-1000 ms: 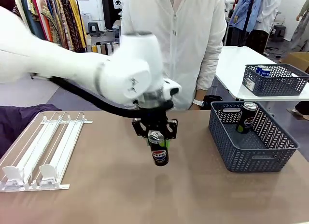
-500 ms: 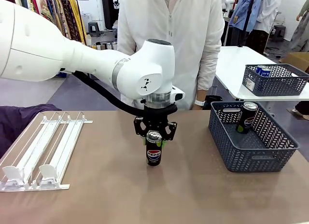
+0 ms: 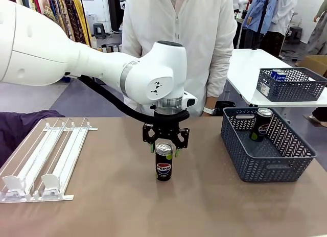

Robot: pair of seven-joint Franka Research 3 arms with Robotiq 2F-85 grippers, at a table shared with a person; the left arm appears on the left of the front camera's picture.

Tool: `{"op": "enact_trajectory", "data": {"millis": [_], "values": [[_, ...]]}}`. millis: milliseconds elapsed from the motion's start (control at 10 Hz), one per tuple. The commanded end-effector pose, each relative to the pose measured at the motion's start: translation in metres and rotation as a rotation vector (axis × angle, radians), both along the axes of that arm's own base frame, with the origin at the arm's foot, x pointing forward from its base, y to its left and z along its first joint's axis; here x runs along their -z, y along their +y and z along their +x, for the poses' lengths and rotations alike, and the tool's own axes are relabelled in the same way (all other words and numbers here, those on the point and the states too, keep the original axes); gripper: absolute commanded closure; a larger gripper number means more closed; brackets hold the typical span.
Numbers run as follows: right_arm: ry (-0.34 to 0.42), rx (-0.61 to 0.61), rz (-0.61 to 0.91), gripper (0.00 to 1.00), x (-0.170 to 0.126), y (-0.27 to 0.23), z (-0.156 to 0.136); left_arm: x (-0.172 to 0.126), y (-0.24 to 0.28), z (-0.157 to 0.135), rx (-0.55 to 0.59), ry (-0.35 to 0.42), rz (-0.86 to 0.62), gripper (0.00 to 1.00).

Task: Retrieve and store the cans from the dispenser.
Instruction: Pick up one can from the Automatic Can Dispenser and place it in the middle of the table.

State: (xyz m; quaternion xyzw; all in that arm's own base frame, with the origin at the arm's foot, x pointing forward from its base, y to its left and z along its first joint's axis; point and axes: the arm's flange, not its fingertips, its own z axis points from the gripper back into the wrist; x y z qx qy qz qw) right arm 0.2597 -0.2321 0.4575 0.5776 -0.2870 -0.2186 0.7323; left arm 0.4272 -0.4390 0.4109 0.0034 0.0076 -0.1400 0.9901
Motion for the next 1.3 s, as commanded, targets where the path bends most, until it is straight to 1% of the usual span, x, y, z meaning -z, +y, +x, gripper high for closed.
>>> {"op": "enact_trajectory", "data": {"millis": [0, 100, 200, 400, 500, 600, 700, 800, 900, 1000, 1100, 1200], "values": [[-0.026, 0.007, 0.017, 0.0, -0.003, 0.001, 0.003, -0.006, 0.006, -0.001, -0.01, -0.003, -0.007, 0.0], [-0.026, 0.007, 0.017, 0.0, -0.003, 0.001, 0.003, -0.015, 0.011, -0.002, -0.017, -0.017, -0.024, 0.0], [-0.026, 0.007, 0.017, 0.0, -0.003, 0.001, 0.003, -0.035, 0.022, -0.009, -0.017, -0.042, -0.059, 0.0], [-0.026, 0.007, 0.017, 0.0, -0.003, 0.001, 0.003, -0.097, 0.067, -0.037, -0.009, -0.071, -0.14, 0.0], [-0.026, 0.007, 0.017, 0.0, -0.003, 0.001, 0.003, -0.129, 0.101, -0.051, 0.001, -0.035, -0.203, 0.0], [-0.026, 0.007, 0.017, 0.0, -0.003, 0.001, 0.003, -0.153, 0.142, -0.059, -0.007, 0.004, -0.295, 0.0], [-0.026, 0.007, 0.017, 0.0, -0.003, 0.001, 0.003, -0.171, 0.196, -0.063, -0.059, 0.006, -0.432, 0.0], [-0.026, 0.007, 0.017, 0.0, -0.003, 0.001, 0.003, -0.176, 0.246, -0.061, -0.151, -0.006, -0.548, 0.0], [-0.026, 0.007, 0.017, 0.0, -0.003, 0.001, 0.003, -0.175, 0.303, -0.061, -0.198, 0.027, -0.682, 0.0], [-0.026, 0.007, 0.017, 0.0, -0.003, 0.001, 0.003, -0.165, 0.371, -0.069, -0.26, 0.04, -0.866, 0.0], [-0.026, 0.007, 0.017, 0.0, -0.003, 0.001, 0.003, -0.149, 0.429, -0.078, -0.351, 0.044, -1.038, 0.0], [-0.026, 0.007, 0.017, 0.0, -0.003, 0.001, 0.003, -0.132, 0.472, -0.086, -0.449, 0.04, -1.153, 0.0]]}}
